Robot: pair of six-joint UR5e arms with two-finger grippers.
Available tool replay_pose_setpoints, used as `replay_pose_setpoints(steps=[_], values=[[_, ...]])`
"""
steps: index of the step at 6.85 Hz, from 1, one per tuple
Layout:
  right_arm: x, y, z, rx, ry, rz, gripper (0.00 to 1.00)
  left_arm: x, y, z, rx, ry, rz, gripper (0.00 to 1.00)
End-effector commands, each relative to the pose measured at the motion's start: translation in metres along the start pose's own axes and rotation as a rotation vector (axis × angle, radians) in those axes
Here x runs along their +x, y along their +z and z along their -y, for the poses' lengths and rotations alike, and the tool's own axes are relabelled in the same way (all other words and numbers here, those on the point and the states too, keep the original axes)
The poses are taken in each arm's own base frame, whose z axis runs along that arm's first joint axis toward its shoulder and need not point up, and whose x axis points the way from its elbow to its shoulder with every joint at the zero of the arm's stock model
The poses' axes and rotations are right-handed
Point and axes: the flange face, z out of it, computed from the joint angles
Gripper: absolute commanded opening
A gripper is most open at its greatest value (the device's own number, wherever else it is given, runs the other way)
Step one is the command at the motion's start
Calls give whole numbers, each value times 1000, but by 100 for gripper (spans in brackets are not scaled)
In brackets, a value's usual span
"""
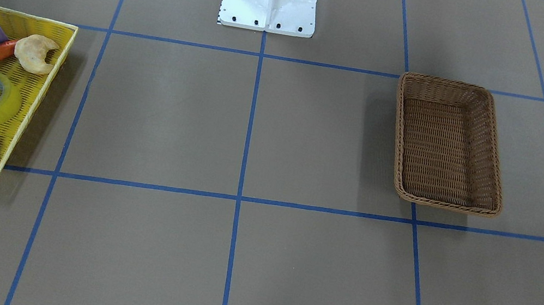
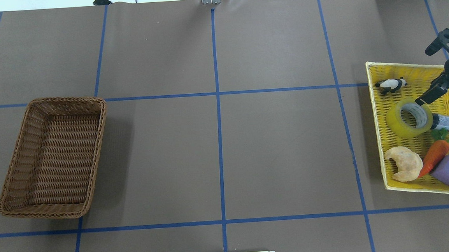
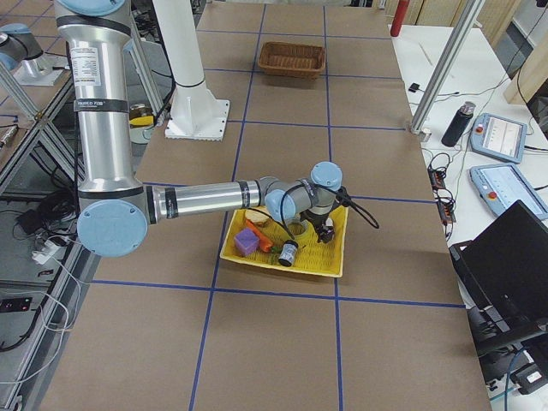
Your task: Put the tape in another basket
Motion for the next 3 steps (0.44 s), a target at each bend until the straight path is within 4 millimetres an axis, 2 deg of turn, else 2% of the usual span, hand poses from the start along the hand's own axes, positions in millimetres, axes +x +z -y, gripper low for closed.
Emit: replay_pose_setpoints(steps=[1, 3], values=[[7, 19, 7, -29, 15, 11, 100, 0, 0, 1, 1, 1, 0, 98], [2, 31, 5, -49, 18, 31, 100, 0, 0, 1, 1, 1, 0, 98]])
